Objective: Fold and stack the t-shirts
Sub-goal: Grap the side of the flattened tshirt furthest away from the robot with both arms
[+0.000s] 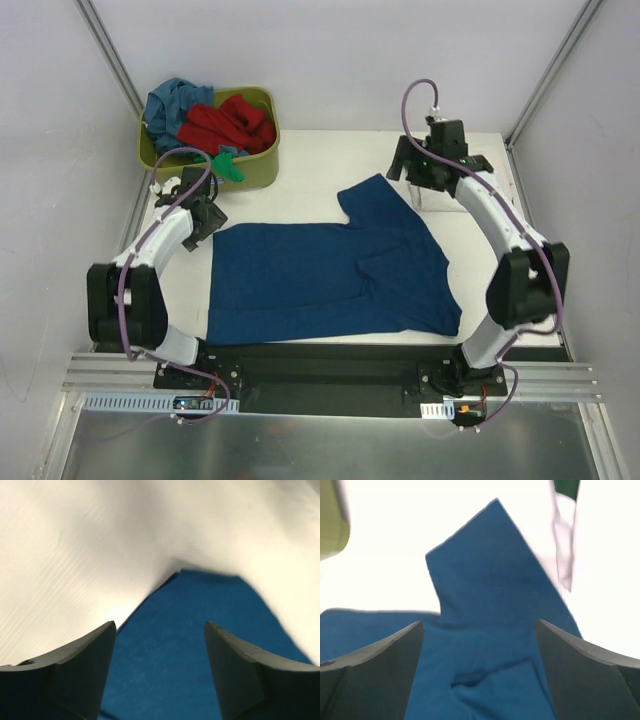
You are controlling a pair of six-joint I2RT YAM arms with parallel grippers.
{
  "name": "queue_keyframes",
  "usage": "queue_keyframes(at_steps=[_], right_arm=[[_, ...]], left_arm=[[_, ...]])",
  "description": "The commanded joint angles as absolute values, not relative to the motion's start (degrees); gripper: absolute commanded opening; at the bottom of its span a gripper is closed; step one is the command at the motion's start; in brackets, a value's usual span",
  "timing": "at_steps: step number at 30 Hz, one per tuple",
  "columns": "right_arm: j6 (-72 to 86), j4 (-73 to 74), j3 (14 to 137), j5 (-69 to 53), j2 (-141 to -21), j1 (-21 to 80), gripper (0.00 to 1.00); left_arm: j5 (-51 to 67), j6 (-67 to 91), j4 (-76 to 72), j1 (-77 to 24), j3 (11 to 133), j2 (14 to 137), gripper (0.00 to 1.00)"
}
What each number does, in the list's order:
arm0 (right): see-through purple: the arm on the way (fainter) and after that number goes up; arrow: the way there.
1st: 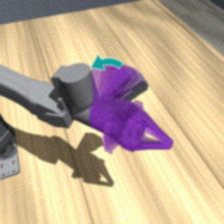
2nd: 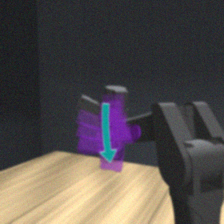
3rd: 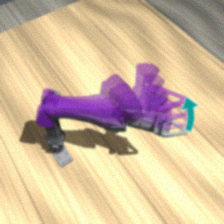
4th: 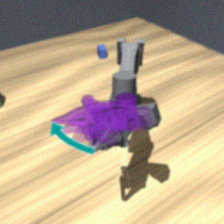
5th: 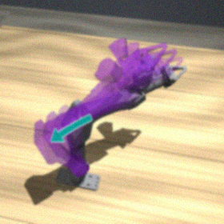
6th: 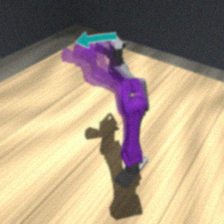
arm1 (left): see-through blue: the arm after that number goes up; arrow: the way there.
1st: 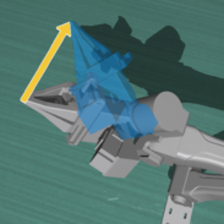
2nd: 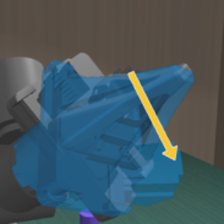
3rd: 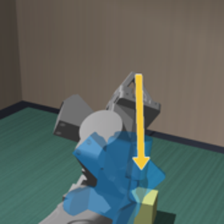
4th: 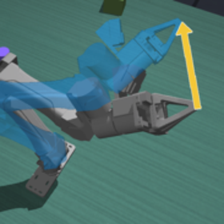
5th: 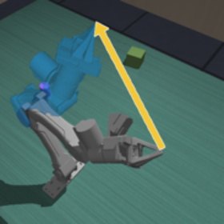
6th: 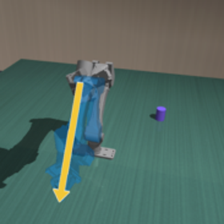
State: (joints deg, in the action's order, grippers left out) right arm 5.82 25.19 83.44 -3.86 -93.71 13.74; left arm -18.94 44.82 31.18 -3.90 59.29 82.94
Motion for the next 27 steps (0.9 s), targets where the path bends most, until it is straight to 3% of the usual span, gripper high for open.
queue_keyframes(at_steps=[1, 16, 19, 27], right_arm=[[1.94, 24.34, 95.61, -5.18, -104.48, 13.80, 0.97], [-1.41, 27.86, 120.22, -8.87, -130.50, 13.80, 0.97], [-1.23, 28.30, 125.85, -8.62, -137.17, 13.89, 0.97], [-0.18, 28.30, 135.26, -5.71, -145.54, 14.59, 0.97]], left_arm=[[-14.68, 42.19, 28.13, -1.15, 64.33, 90.50, 0.68], [-11.34, 46.14, 22.41, -0.35, 66.09, 103.88, 0.50], [-9.94, 46.41, 22.15, -0.44, 65.83, 104.85, 0.42], [-7.82, 45.27, 21.88, -0.44, 64.78, 104.42, 0.05]])
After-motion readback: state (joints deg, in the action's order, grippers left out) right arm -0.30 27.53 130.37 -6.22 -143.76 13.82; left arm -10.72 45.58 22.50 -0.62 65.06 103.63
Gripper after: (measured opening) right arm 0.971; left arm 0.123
